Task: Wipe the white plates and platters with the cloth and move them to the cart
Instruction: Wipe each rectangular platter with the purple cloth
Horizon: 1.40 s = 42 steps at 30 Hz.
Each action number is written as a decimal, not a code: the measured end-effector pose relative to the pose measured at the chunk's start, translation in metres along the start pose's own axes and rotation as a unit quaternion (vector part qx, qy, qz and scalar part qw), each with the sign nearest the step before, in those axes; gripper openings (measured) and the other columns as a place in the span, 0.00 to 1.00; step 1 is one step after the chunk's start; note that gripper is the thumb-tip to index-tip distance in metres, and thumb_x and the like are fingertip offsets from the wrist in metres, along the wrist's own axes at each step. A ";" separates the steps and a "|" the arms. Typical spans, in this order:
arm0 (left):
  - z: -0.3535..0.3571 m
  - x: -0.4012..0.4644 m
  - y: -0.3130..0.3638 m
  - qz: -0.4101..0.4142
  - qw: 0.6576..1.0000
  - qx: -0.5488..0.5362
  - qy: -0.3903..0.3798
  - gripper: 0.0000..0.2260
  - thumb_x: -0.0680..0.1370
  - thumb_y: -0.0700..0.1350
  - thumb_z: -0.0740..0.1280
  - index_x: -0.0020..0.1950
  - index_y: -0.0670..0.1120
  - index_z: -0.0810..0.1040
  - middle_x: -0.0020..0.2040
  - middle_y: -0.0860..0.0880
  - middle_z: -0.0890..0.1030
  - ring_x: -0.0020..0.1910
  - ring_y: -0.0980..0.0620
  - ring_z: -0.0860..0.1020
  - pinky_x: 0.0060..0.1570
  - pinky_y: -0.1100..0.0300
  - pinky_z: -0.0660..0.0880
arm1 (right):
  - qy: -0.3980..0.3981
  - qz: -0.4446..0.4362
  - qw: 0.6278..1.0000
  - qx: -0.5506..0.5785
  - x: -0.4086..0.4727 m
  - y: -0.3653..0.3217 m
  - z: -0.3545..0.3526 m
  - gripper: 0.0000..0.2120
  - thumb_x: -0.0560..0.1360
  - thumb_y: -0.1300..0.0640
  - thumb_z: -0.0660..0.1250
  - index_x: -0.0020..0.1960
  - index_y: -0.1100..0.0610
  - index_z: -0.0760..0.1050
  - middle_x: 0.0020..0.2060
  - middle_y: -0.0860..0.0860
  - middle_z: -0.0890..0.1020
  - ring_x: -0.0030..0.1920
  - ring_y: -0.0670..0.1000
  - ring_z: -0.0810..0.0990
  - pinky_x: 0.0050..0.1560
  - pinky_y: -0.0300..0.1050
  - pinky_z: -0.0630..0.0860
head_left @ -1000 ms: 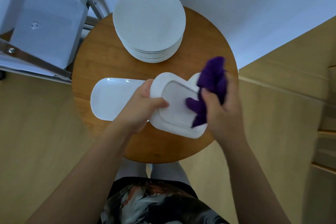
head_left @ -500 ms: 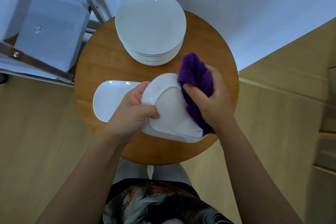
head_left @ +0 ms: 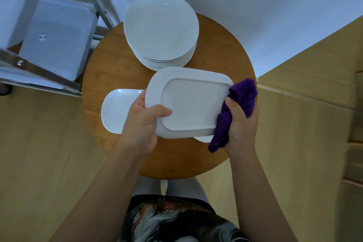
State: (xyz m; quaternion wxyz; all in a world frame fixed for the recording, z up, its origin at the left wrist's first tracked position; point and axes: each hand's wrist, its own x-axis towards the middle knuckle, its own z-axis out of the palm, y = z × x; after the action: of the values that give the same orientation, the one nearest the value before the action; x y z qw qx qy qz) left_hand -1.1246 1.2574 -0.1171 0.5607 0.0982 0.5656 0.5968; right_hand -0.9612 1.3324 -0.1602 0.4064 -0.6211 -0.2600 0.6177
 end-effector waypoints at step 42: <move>0.046 -0.049 0.082 0.032 0.980 0.062 -0.185 0.10 0.68 0.47 0.68 0.48 0.48 0.83 0.46 0.45 0.85 0.45 0.48 0.83 0.42 0.59 0.80 | -0.117 -0.348 0.883 -0.291 -0.094 -0.134 0.053 0.28 0.71 0.44 0.61 0.70 0.39 0.61 0.67 0.41 0.68 0.66 0.45 0.68 0.67 0.53 0.67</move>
State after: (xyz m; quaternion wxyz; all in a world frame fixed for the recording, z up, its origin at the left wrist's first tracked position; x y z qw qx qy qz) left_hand -1.1190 1.2670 -0.0117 0.6289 0.2596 0.4844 0.5500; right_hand -0.9985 1.3361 0.0075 0.3626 -0.5046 -0.6731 0.4011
